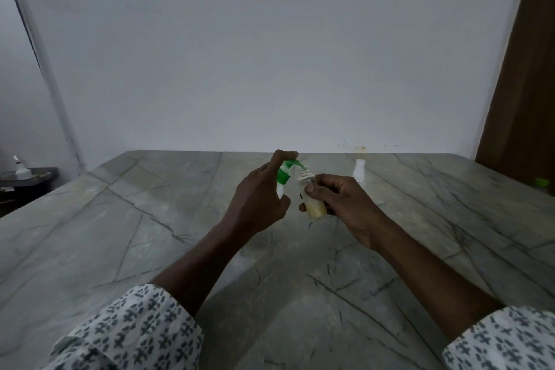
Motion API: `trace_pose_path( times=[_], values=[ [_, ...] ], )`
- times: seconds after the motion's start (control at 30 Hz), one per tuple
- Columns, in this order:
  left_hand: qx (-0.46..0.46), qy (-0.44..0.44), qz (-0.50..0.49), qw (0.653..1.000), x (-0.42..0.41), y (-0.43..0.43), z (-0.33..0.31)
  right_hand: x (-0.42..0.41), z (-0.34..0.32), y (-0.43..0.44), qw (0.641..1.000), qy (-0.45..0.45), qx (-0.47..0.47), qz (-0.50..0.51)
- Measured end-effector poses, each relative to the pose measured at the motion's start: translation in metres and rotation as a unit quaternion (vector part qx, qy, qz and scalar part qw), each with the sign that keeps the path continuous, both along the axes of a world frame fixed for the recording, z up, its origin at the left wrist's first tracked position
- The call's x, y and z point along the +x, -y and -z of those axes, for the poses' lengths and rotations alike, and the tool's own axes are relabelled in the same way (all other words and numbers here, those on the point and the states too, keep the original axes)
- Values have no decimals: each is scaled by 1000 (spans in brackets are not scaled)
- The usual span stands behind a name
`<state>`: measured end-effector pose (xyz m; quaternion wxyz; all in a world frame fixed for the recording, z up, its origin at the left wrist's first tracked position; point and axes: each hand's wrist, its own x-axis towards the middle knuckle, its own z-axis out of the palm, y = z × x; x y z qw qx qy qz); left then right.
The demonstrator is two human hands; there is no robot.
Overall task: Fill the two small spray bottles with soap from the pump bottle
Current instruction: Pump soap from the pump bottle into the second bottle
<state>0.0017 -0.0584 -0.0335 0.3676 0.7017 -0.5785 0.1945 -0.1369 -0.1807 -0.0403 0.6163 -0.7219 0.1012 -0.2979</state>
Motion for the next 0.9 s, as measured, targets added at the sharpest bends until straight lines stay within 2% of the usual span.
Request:
trace_pose_path(
  times=[0.9],
  values=[
    [4, 10, 0, 1000, 0, 0, 1, -3, -1, 0, 1000, -2, 23, -16]
  ],
)
